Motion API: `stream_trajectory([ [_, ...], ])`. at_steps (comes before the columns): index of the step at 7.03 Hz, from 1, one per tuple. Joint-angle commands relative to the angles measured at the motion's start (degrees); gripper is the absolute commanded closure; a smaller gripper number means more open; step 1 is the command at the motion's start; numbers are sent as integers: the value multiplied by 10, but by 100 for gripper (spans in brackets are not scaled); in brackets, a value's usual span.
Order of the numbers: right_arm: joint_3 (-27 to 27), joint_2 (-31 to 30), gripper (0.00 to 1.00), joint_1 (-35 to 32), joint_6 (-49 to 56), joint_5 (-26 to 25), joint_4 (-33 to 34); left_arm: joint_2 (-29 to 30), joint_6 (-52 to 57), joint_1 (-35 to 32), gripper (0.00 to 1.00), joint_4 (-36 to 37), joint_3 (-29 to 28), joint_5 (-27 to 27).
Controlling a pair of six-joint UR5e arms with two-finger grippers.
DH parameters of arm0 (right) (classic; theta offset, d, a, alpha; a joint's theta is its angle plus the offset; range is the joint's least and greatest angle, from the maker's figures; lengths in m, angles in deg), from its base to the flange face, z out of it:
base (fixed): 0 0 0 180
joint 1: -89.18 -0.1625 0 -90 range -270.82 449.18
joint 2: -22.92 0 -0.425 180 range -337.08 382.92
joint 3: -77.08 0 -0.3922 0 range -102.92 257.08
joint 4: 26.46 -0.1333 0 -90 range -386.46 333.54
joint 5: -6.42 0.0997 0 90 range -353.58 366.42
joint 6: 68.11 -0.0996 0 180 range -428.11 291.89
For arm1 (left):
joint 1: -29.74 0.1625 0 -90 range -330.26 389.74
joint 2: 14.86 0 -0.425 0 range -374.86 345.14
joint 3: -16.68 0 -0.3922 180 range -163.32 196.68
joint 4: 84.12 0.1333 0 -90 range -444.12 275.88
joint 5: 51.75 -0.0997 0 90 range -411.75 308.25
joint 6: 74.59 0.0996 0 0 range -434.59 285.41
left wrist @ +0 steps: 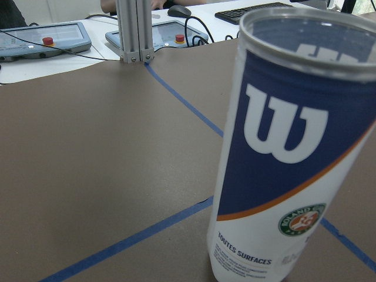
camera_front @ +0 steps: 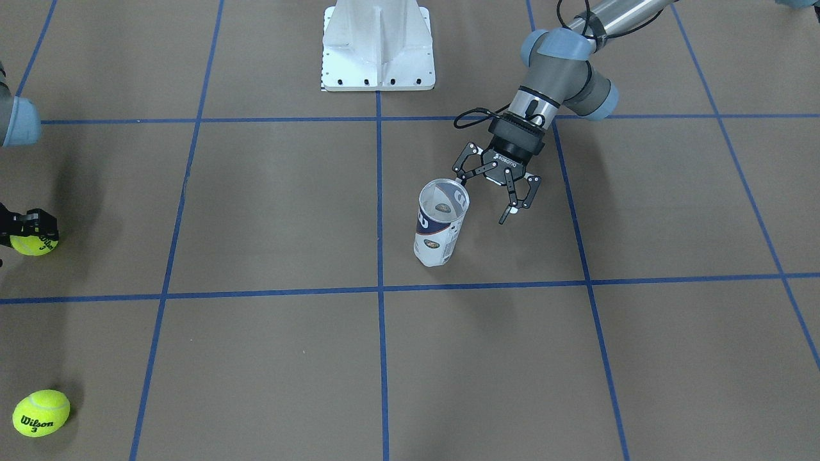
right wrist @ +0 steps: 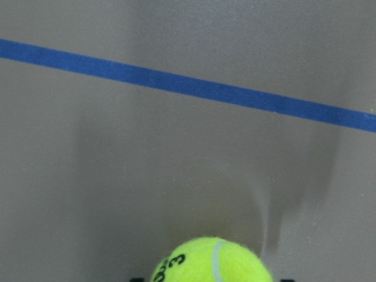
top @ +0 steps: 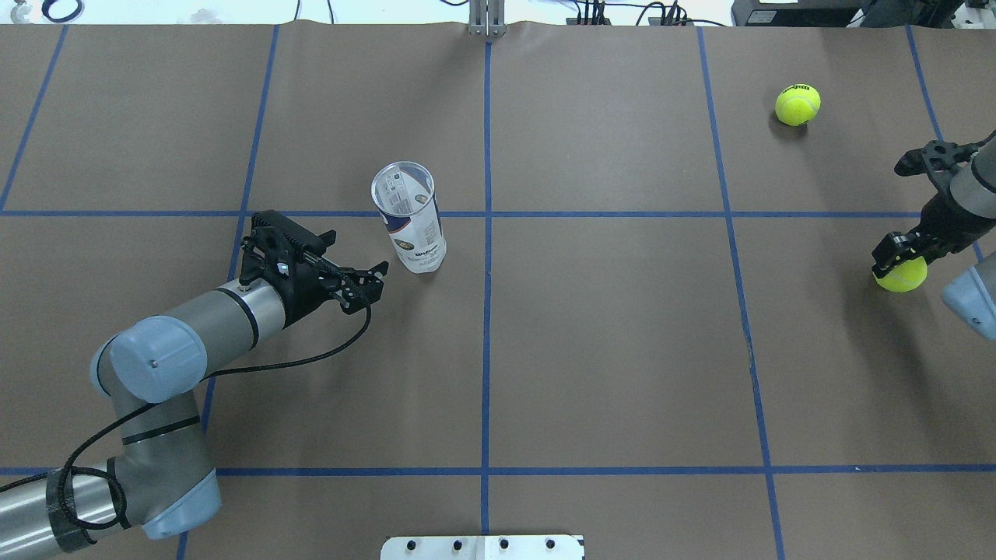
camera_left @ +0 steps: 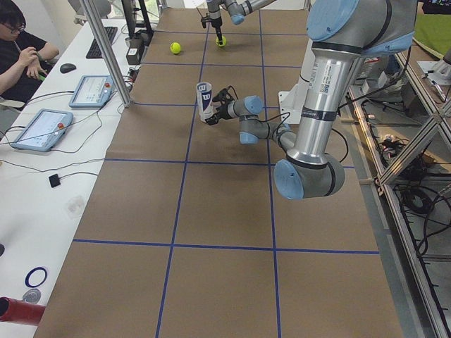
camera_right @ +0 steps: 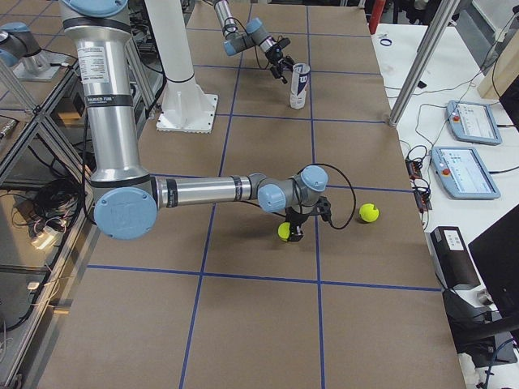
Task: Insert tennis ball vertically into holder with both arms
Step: 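Grip the can with the left gripper while the right descends onto a ball, then lift the yellow ball with the right gripper and carry it toward the can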
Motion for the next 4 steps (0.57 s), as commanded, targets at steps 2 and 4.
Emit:
stream_trajectory([
  [2, -33, 6, 100, -54, -1, 86, -1, 2, 1, 0, 1, 0, 2, 1],
  [4, -65, 35, 100, -62, -22, 100, 5, 6, 21, 2, 1, -1, -4, -2],
])
